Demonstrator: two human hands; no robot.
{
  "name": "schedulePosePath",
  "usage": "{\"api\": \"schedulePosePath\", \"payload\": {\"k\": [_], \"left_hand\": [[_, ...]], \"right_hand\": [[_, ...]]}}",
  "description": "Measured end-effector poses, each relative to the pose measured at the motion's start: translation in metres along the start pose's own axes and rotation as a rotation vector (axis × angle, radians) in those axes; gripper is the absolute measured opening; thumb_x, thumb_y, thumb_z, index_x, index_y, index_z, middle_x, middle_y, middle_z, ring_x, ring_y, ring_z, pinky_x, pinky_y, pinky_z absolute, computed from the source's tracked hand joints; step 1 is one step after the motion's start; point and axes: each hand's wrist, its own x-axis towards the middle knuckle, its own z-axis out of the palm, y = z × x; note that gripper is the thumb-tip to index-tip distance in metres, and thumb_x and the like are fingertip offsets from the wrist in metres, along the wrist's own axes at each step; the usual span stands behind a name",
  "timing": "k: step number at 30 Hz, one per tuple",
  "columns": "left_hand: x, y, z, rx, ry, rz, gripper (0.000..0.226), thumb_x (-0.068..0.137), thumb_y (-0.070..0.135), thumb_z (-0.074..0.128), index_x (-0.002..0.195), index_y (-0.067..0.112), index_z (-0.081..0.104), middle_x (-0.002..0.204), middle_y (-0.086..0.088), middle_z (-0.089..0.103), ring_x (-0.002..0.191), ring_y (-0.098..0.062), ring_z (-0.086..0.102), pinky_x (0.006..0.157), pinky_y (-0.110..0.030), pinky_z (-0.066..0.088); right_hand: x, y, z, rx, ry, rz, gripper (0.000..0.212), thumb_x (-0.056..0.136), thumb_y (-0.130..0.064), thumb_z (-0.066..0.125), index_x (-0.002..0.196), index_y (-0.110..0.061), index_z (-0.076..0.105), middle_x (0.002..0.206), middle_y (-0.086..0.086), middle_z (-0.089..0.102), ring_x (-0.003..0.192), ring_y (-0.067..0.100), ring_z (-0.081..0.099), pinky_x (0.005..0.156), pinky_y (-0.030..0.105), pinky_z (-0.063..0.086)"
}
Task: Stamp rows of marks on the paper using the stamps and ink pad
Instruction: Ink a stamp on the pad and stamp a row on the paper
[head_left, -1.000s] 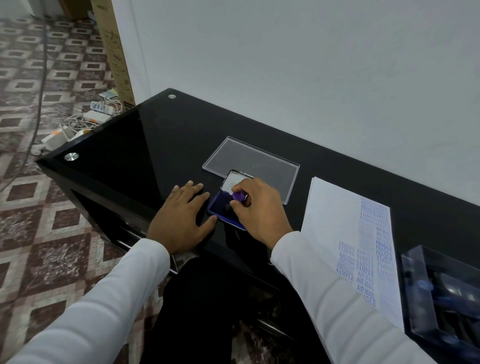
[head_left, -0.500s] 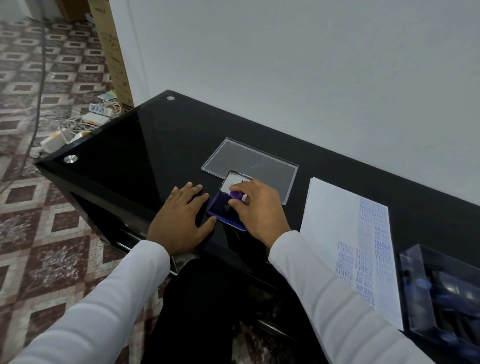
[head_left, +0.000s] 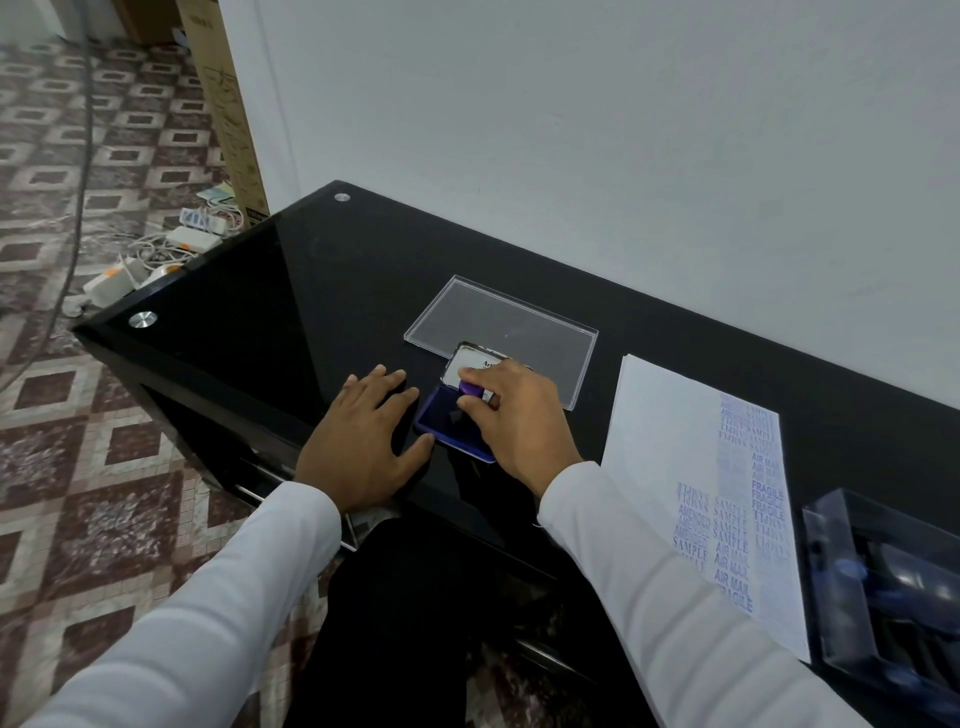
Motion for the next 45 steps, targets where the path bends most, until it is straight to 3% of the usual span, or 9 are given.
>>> {"api": "schedulePosePath", "payload": {"k": [7, 12, 16, 20, 24, 30, 34, 41, 45], "left_hand": [[-0.0004, -0.0011, 0.0002, -0.011, 0.000, 0.002, 0.082, 0.085, 0.074, 0.028, 0.149, 0.025, 0.045, 0.161, -0.001, 0.034, 0.152, -0.020, 0.019, 0.126, -0.046, 0.012], [-0.0002, -0.0011, 0.0008, -0.002, -0.002, -0.001, 0.079, 0.087, 0.071, 0.033, 0.150, 0.025, 0.044, 0.161, -0.001, 0.033, 0.152, -0.020, 0.019, 0.126, -0.044, 0.011], [0.0002, -0.0006, 0.0014, 0.005, 0.000, -0.005, 0.079, 0.087, 0.072, 0.033, 0.149, 0.025, 0.044, 0.161, -0.001, 0.034, 0.152, -0.021, 0.020, 0.125, -0.044, 0.011], [-0.0006, -0.0002, 0.0008, 0.001, 0.017, -0.001, 0.081, 0.085, 0.073, 0.030, 0.148, 0.024, 0.046, 0.160, -0.001, 0.035, 0.152, -0.020, 0.021, 0.125, -0.042, 0.011], [-0.0013, 0.0000, -0.0003, 0.001, 0.013, 0.003, 0.082, 0.085, 0.073, 0.028, 0.148, 0.024, 0.046, 0.160, -0.001, 0.035, 0.152, -0.020, 0.021, 0.125, -0.043, 0.011], [-0.0015, 0.0004, -0.0006, -0.020, 0.029, 0.014, 0.082, 0.085, 0.072, 0.029, 0.147, 0.022, 0.049, 0.159, -0.003, 0.037, 0.151, -0.022, 0.023, 0.125, -0.045, 0.013], [-0.0020, -0.0004, 0.0006, -0.020, 0.039, 0.016, 0.081, 0.086, 0.071, 0.031, 0.146, 0.021, 0.050, 0.158, -0.003, 0.039, 0.151, -0.022, 0.025, 0.125, -0.045, 0.015], [-0.0009, -0.0004, 0.0004, -0.010, 0.022, 0.006, 0.083, 0.084, 0.073, 0.028, 0.148, 0.023, 0.047, 0.160, -0.001, 0.036, 0.152, -0.020, 0.021, 0.125, -0.042, 0.010], [-0.0022, -0.0006, 0.0005, -0.018, 0.037, 0.010, 0.081, 0.085, 0.071, 0.030, 0.147, 0.022, 0.049, 0.159, -0.002, 0.037, 0.151, -0.021, 0.022, 0.126, -0.043, 0.012]], "right_hand": [[-0.0007, -0.0011, -0.0007, -0.029, -0.016, -0.007, 0.033, 0.097, -0.025, 0.061, 0.130, -0.018, 0.064, 0.128, 0.005, 0.063, 0.116, 0.020, 0.059, 0.101, 0.029, 0.046], [-0.0019, 0.0032, 0.0028, 0.055, 0.030, 0.026, 0.032, 0.091, -0.024, 0.069, 0.123, -0.023, 0.069, 0.118, -0.003, 0.065, 0.093, 0.008, 0.060, 0.089, 0.024, 0.053], [-0.0019, 0.0057, 0.0016, 0.052, 0.026, 0.025, 0.028, 0.088, -0.024, 0.072, 0.116, -0.023, 0.070, 0.111, -0.006, 0.066, 0.085, 0.005, 0.057, 0.080, 0.017, 0.048], [-0.0014, 0.0065, 0.0035, 0.036, 0.040, 0.008, 0.030, 0.091, -0.025, 0.069, 0.121, -0.023, 0.070, 0.114, -0.004, 0.066, 0.089, 0.006, 0.058, 0.086, 0.021, 0.050], [-0.0007, 0.0044, 0.0040, 0.028, 0.026, 0.007, 0.033, 0.094, -0.025, 0.066, 0.127, -0.021, 0.067, 0.122, 0.001, 0.066, 0.102, 0.017, 0.063, 0.096, 0.034, 0.052], [0.0002, 0.0031, 0.0039, -0.026, 0.005, -0.004, 0.034, 0.097, -0.026, 0.061, 0.130, -0.019, 0.064, 0.126, 0.004, 0.064, 0.115, 0.020, 0.059, 0.100, 0.029, 0.044], [0.0002, 0.0039, 0.0047, 0.007, 0.019, 0.009, 0.033, 0.095, -0.025, 0.064, 0.128, -0.021, 0.066, 0.125, 0.002, 0.065, 0.112, 0.018, 0.060, 0.101, 0.031, 0.048], [0.0003, 0.0067, 0.0055, 0.046, 0.050, 0.019, 0.028, 0.087, -0.027, 0.072, 0.116, -0.024, 0.070, 0.112, -0.006, 0.067, 0.086, 0.007, 0.059, 0.085, 0.026, 0.055], [0.0008, 0.0072, 0.0063, 0.048, 0.044, 0.014, 0.031, 0.091, -0.026, 0.069, 0.121, -0.023, 0.070, 0.118, -0.003, 0.066, 0.094, 0.011, 0.062, 0.091, 0.029, 0.054]]}}
